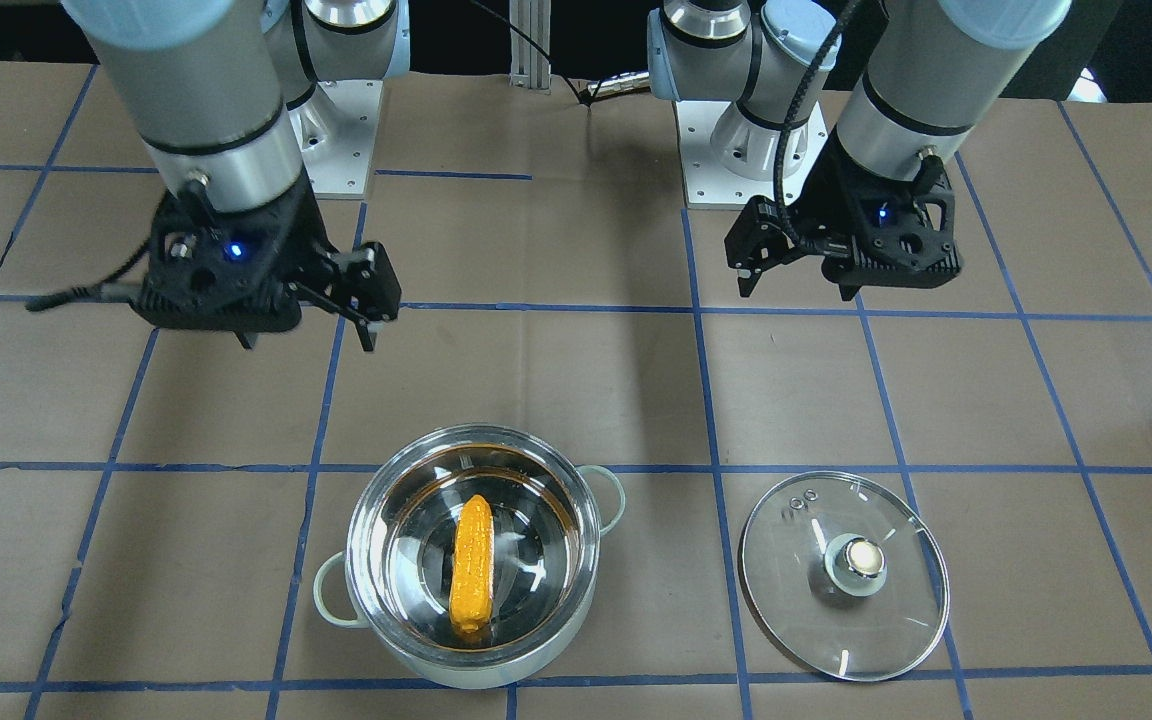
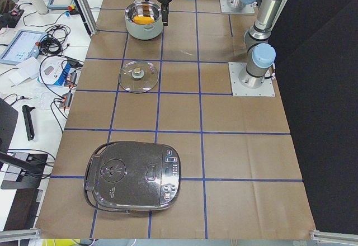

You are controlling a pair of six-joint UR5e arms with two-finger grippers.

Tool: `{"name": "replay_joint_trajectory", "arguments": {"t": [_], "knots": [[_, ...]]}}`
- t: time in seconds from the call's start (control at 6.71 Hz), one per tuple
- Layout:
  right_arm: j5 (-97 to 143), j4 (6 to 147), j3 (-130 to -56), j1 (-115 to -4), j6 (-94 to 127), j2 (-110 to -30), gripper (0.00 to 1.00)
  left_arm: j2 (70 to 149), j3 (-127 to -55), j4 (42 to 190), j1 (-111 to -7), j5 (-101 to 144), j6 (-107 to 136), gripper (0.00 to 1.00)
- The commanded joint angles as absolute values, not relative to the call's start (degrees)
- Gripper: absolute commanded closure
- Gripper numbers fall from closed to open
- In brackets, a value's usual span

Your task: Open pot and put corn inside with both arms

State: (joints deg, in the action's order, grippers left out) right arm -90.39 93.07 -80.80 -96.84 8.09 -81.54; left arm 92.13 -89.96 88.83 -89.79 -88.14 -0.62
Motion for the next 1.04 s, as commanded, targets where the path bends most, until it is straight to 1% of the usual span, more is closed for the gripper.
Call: {"name": "replay_joint_trajectory", "arguments": {"t": [0.0, 0.3, 0.6, 0.89], "knots": [[-90.6, 88.9, -88.5, -94.0, 5.8, -90.1, 0.0, 91.1, -90.7, 88.9, -90.8, -88.5, -0.6, 0.0], [-89.8, 89.8, -88.9, -94.7, 6.1, -90.1, 0.0, 89.7, -91.4, 89.6, -90.9, -88.5, -0.6, 0.0], [-90.0, 89.7, -88.9, -94.7, 5.9, -90.1, 0.0, 87.6, -93.9, 89.7, -90.9, -88.6, -0.7, 0.0], [-90.2, 89.8, -88.7, -94.7, 6.1, -90.2, 0.0, 87.6, -93.8, 89.6, -90.7, -88.5, -0.7, 0.0]]}}
